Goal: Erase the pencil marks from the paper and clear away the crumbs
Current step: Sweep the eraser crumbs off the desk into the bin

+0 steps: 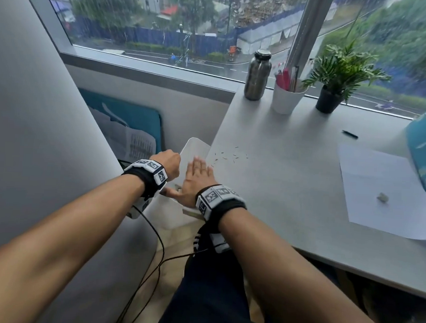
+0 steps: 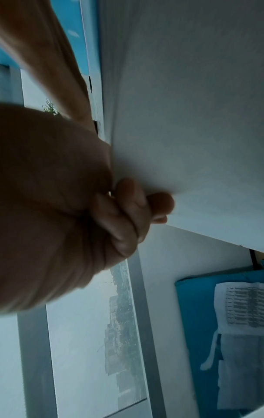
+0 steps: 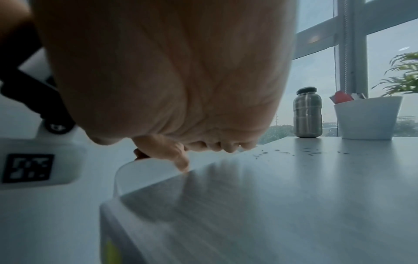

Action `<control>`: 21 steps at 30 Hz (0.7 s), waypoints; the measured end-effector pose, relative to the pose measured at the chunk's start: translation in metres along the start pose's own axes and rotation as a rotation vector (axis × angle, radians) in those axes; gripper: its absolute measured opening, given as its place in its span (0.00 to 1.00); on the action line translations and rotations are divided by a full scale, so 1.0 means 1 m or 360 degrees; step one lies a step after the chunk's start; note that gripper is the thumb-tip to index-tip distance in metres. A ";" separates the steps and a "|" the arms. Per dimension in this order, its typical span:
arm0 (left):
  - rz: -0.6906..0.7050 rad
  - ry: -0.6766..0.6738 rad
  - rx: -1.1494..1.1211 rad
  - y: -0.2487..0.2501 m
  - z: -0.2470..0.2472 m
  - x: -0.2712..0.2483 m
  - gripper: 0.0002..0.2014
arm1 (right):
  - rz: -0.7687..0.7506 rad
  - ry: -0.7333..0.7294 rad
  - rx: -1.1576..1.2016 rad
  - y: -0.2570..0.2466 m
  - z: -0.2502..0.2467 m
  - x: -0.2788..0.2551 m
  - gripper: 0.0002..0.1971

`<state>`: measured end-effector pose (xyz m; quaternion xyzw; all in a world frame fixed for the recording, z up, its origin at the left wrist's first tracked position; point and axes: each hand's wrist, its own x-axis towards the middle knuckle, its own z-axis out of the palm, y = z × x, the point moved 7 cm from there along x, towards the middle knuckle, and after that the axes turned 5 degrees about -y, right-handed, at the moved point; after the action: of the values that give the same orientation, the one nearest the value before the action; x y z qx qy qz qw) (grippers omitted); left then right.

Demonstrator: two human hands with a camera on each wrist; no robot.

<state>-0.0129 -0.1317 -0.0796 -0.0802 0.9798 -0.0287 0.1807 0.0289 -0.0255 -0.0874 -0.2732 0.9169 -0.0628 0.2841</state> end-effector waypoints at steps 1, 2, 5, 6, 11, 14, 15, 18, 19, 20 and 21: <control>0.0008 0.0003 0.0011 -0.001 -0.001 0.000 0.14 | 0.0005 0.0019 0.0011 0.005 -0.004 0.000 0.61; 0.0015 0.0003 0.0021 -0.002 -0.003 0.000 0.14 | 0.0034 0.0043 0.0014 0.016 -0.009 0.000 0.62; 0.0030 0.0003 0.0054 -0.004 -0.007 0.001 0.14 | 0.0238 0.0129 -0.0022 0.074 -0.033 -0.001 0.62; 0.0041 0.0006 0.0063 -0.004 -0.008 0.002 0.14 | 0.0325 0.0146 -0.0026 0.096 -0.042 -0.003 0.62; 0.0080 0.0003 0.0099 -0.007 -0.012 0.004 0.13 | 0.0471 0.0065 -0.0016 0.128 -0.053 0.006 0.61; 0.0089 -0.0023 0.0108 -0.010 -0.012 0.006 0.12 | 0.0211 0.0005 -0.0140 0.075 -0.037 0.023 0.62; 0.0092 -0.0018 0.0105 -0.011 -0.013 0.007 0.12 | 0.0088 -0.0013 -0.0218 0.054 -0.031 0.027 0.61; 0.0116 -0.0002 0.0111 -0.009 -0.015 0.008 0.12 | -0.0205 -0.0098 -0.0339 0.010 -0.016 0.024 0.59; 0.0117 -0.0002 0.0122 -0.009 -0.015 0.008 0.12 | -0.0230 -0.0073 -0.0333 0.007 -0.018 0.022 0.58; 0.0119 -0.0004 0.0130 -0.009 -0.014 0.008 0.12 | -0.0229 -0.0022 -0.0317 0.010 -0.023 0.020 0.58; 0.0120 -0.0009 0.0130 -0.009 -0.014 0.008 0.12 | -0.0198 0.0042 -0.0283 0.020 -0.029 0.017 0.58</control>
<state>-0.0241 -0.1420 -0.0690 -0.0357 0.9797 -0.0615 0.1876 -0.0085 -0.0195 -0.0767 -0.3530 0.9038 -0.0022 0.2421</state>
